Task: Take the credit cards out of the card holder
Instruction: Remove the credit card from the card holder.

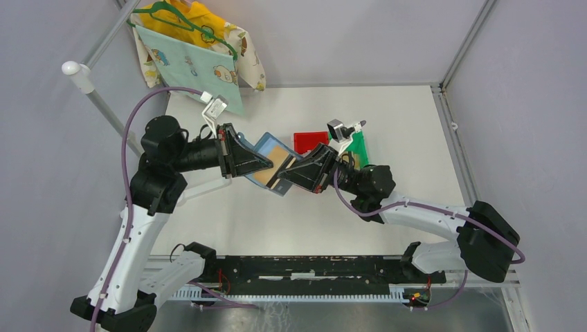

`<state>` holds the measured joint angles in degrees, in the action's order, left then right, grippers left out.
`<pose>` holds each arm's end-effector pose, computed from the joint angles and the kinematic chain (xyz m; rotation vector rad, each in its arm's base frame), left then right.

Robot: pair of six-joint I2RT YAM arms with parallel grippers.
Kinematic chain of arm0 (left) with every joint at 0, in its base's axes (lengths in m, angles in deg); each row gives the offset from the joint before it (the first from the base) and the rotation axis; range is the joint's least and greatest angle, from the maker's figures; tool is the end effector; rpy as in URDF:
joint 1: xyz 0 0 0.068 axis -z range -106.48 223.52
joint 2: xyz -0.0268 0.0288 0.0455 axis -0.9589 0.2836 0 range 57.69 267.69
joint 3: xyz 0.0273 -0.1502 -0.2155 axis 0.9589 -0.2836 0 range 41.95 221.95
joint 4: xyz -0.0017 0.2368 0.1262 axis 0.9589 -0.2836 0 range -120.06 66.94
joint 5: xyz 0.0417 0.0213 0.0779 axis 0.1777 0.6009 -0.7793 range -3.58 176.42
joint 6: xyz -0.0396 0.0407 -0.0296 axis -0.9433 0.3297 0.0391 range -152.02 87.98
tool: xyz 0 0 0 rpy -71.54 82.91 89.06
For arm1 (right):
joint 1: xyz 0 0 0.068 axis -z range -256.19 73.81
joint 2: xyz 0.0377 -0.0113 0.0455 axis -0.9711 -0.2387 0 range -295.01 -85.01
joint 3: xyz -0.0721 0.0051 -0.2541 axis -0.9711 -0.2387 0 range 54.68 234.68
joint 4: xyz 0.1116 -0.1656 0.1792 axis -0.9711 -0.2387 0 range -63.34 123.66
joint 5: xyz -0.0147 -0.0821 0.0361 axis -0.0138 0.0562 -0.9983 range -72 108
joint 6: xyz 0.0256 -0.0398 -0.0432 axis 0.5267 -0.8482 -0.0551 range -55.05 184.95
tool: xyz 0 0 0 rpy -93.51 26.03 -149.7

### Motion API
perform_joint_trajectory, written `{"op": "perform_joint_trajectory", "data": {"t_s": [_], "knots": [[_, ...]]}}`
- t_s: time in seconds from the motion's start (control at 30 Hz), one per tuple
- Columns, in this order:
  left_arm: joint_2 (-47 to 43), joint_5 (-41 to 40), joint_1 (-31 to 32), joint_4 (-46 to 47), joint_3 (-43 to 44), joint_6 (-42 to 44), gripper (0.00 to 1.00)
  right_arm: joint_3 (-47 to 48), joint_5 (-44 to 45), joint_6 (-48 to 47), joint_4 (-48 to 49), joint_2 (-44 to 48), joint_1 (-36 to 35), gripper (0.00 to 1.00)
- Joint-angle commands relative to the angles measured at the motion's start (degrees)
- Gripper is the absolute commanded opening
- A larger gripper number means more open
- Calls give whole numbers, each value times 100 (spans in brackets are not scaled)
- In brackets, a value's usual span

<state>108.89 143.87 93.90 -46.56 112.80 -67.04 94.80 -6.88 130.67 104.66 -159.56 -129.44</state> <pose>0.1524 -0.1013 0.4468 0.6267 1.7398 -1.5138 0.1565 0.2446 0.3371 -0.3703 1.1789 2.0644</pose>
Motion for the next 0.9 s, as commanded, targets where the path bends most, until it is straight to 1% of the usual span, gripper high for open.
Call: {"op": "perform_joint_trajectory", "data": {"t_s": [0.0,0.07,0.1,0.2,0.23,0.33,0.37,0.43,0.6,0.77,0.8,0.87], "knots": [[-133,172,6,366,221,-147,2,166,82,57,428,54,-7,20],[-121,96,-12,285,259,-45,2,256,50,152,511,-29,-5,27],[-118,100,-15,269,266,-17,2,268,75,203,573,-50,-7,28],[-105,179,-13,334,242,-70,2,267,141,313,759,-119,-5,26],[-102,186,-22,323,241,-70,2,277,156,340,785,-145,-9,23],[-91,173,-26,302,289,-14,2,293,158,381,827,-177,-5,3],[-85,167,-32,281,326,18,2,251,142,372,819,-156,-9,0],[-69,73,-26,181,458,156,2,124,134,321,737,-57,15,0],[20,-298,-37,-220,800,622,2,-251,-17,0,140,394,158,0],[93,-482,-35,-557,963,980,2,-617,-309,-230,-656,937,502,0],[109,-543,-34,-637,998,1059,2,-644,-437,-323,-889,1072,628,0],[156,-690,-40,-863,1098,1304,2,-630,-689,-631,-1682,1375,916,0]]}}
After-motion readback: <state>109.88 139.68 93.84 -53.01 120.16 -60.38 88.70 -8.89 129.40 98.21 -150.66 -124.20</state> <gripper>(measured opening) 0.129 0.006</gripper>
